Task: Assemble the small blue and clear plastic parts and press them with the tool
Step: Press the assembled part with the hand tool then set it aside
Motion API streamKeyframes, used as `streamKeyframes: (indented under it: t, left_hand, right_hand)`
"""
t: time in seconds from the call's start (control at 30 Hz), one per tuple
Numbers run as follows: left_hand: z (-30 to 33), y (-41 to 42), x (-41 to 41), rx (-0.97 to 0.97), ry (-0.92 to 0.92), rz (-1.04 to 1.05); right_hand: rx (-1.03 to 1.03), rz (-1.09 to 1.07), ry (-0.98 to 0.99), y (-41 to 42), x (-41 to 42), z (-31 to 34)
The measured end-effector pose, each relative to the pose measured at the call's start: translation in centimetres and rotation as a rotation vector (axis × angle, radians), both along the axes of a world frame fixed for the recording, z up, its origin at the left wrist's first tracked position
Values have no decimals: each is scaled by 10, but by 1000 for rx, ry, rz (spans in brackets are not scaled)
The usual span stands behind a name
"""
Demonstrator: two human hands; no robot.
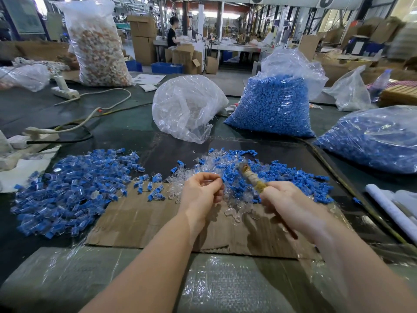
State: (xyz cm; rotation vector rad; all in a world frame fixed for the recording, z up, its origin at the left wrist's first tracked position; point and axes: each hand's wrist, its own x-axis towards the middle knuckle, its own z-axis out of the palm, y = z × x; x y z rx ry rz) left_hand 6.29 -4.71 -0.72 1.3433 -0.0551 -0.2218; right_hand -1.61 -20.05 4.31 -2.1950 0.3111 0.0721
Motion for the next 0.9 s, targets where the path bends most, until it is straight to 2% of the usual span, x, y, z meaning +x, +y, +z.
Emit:
streamKeyframes:
  t: [0.1, 0.23, 0.53, 0.9]
  left_hand:
    - [-2, 0, 4, -4, 15, 32]
    - [-4, 4, 7, 36, 22, 48]
    - [-10, 2, 10, 72, 83, 134]
    - [-4, 2, 5, 110, 103, 156]
  right_hand:
    - [168, 64, 62, 10, -2, -4]
    - [211, 73, 104, 17, -2, -6]
    - [147, 157, 155, 20, -5, -5]
    - [142, 154, 171, 22, -6, -2]
